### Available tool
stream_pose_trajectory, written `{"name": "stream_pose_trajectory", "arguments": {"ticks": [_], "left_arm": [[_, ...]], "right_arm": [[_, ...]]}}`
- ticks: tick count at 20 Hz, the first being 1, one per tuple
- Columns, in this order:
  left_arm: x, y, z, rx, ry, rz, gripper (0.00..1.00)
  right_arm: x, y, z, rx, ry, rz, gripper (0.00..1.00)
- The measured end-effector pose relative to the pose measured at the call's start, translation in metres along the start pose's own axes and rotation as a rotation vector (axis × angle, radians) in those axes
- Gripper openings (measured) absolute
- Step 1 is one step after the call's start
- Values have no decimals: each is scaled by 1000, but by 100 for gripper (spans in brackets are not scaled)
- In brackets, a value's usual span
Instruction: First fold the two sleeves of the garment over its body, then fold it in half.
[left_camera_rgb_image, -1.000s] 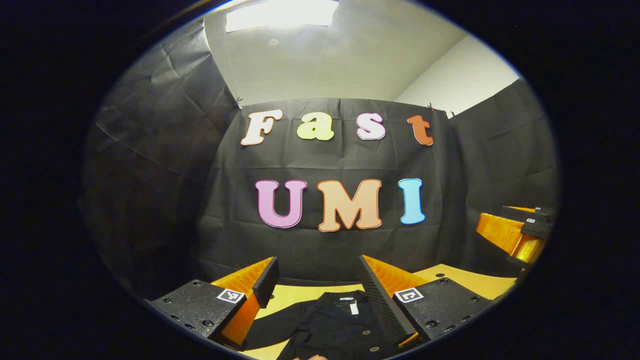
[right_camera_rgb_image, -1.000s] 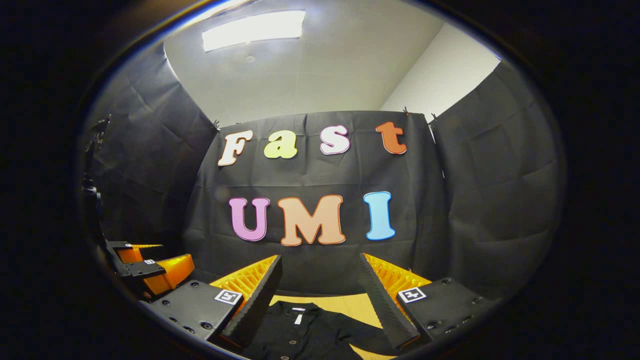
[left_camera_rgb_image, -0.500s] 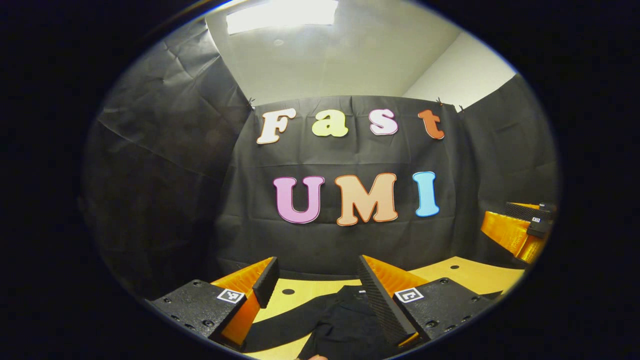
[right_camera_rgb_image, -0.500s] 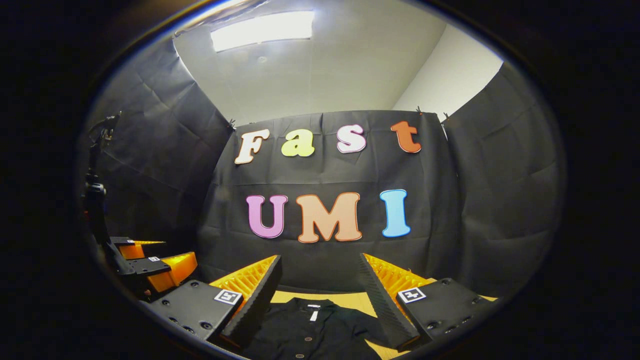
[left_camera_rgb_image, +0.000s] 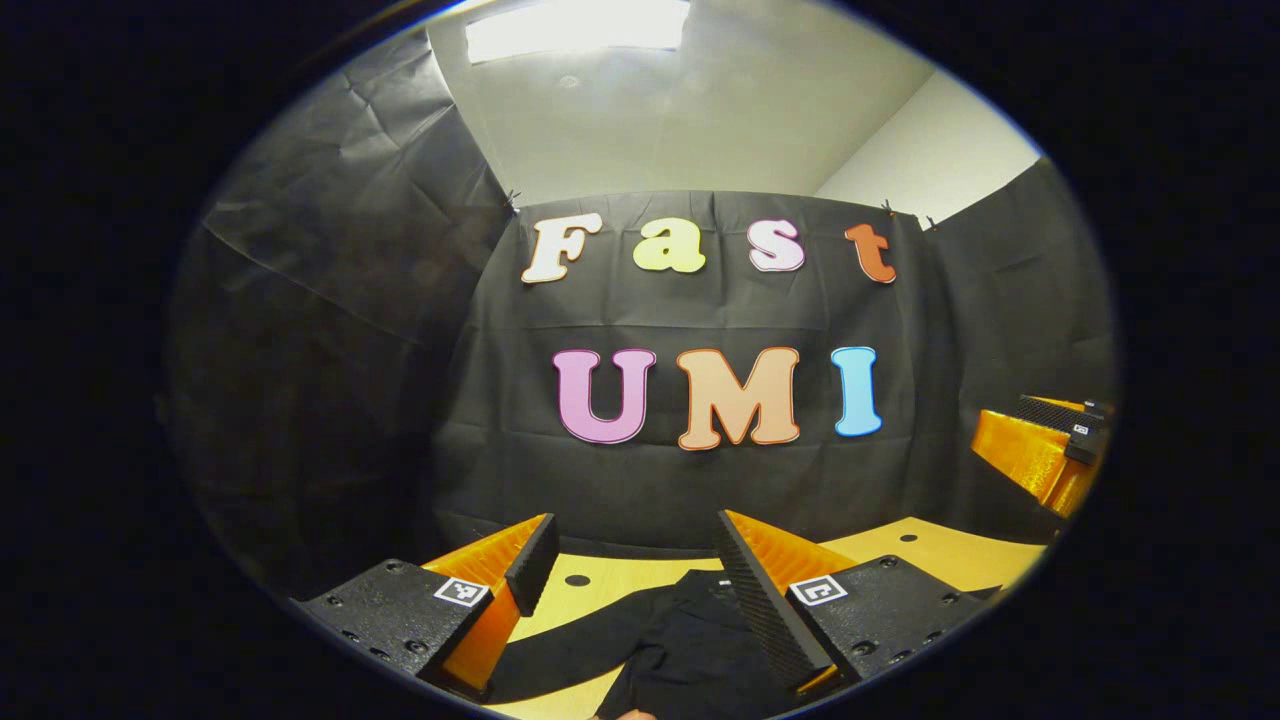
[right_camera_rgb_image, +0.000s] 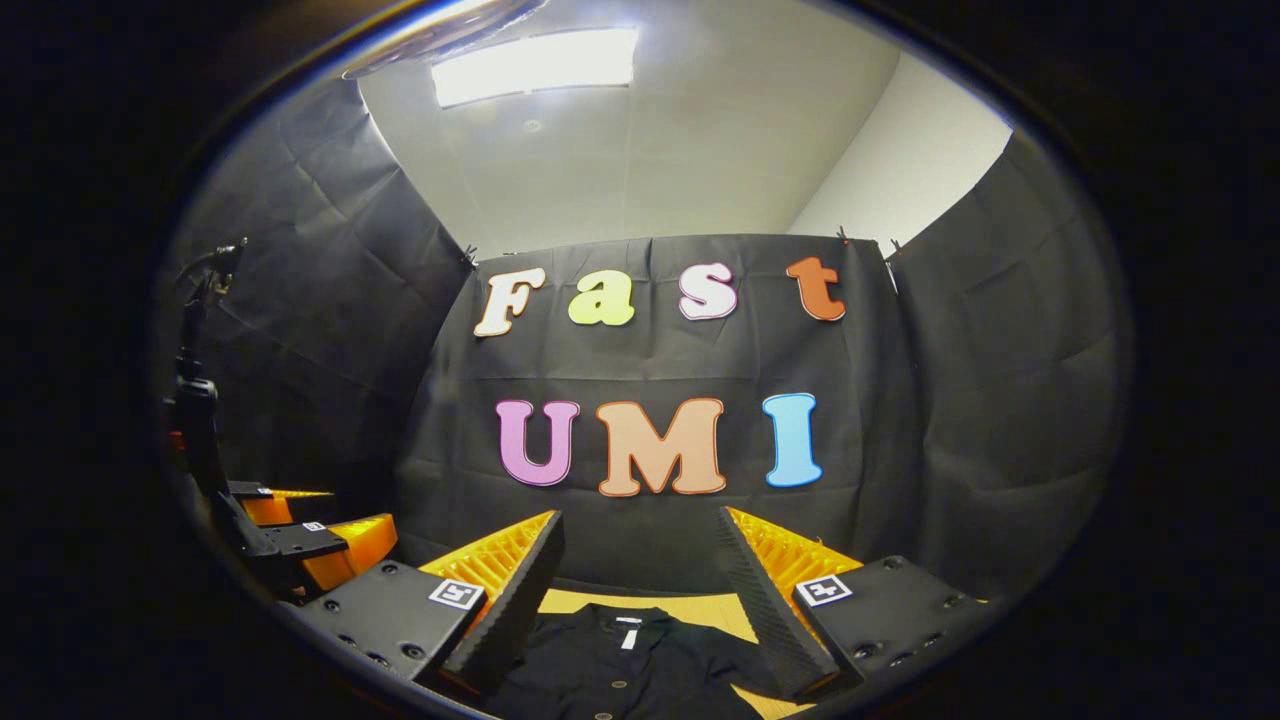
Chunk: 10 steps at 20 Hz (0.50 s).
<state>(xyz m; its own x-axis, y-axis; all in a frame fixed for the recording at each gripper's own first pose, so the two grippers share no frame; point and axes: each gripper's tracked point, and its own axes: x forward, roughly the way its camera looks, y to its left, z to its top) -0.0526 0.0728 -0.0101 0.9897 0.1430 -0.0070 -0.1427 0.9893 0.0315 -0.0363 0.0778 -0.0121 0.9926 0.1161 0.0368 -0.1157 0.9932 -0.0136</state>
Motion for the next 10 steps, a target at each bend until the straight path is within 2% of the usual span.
{"name": "stream_pose_trajectory", "arguments": {"ticks": [10], "left_arm": [[3,9,3,7,-5,21,93]], "right_arm": [[6,3,-8,5,34,28,98]]}}
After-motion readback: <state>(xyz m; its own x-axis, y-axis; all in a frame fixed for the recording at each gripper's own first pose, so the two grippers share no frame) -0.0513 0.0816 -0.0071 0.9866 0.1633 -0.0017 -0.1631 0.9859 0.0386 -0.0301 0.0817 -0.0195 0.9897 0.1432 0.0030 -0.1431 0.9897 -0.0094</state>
